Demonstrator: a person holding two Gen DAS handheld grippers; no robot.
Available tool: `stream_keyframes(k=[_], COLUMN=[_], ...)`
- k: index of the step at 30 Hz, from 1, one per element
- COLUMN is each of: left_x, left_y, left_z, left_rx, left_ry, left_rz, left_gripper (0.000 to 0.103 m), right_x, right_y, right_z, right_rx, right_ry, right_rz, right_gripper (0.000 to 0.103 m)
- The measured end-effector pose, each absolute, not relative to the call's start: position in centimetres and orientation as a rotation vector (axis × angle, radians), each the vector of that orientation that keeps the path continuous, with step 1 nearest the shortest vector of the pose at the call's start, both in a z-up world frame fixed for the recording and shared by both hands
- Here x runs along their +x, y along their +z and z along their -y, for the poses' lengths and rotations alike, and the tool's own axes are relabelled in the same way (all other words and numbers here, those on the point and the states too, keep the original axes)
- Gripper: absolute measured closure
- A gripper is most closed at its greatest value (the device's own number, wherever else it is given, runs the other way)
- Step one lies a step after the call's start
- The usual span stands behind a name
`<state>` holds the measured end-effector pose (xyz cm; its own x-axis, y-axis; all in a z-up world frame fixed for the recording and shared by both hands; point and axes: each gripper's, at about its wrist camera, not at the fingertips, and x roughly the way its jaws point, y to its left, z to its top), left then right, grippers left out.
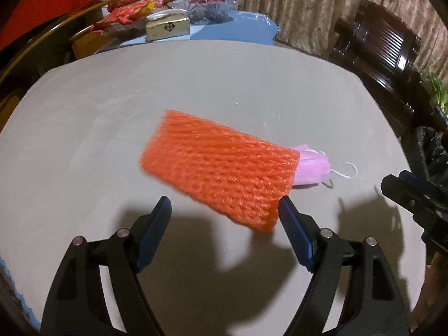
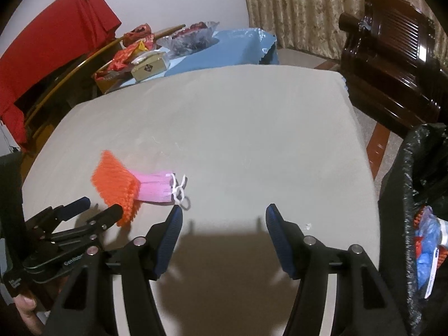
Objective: Collect trash
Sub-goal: 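Grasp the orange net sleeve with the left tool while the right tool grasps the pink mask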
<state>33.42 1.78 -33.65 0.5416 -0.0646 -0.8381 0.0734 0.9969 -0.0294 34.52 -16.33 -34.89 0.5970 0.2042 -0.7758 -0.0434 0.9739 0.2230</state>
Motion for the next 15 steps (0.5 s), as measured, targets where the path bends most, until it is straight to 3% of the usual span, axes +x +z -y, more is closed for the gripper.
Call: stream_keyframes(k=[4, 8, 15], left_x=[33.9, 33.9, 33.7], left_y=[-34.7, -34.3, -32.9], left_z=[-1.8, -1.6, -3.6], left_rx=[-0.013, -0.017, -0.035], left_ry=[-0.117, -0.151, -0.132], left_rz=[-1.021, -1.011, -0.975], left_gripper=[0.045, 0.089, 0.095], right_x=[35.0, 35.2, 35.4], right_y=[-35.2, -35.0, -34.4], right_z=[16.2, 15.6, 13.5], right_rx=[0.178, 0.163, 0.139], right_ry=[0.155, 0.17, 0.203], right_rz=[-0.928, -0.925, -0.925], right_gripper=[0.042, 0.042, 0.042])
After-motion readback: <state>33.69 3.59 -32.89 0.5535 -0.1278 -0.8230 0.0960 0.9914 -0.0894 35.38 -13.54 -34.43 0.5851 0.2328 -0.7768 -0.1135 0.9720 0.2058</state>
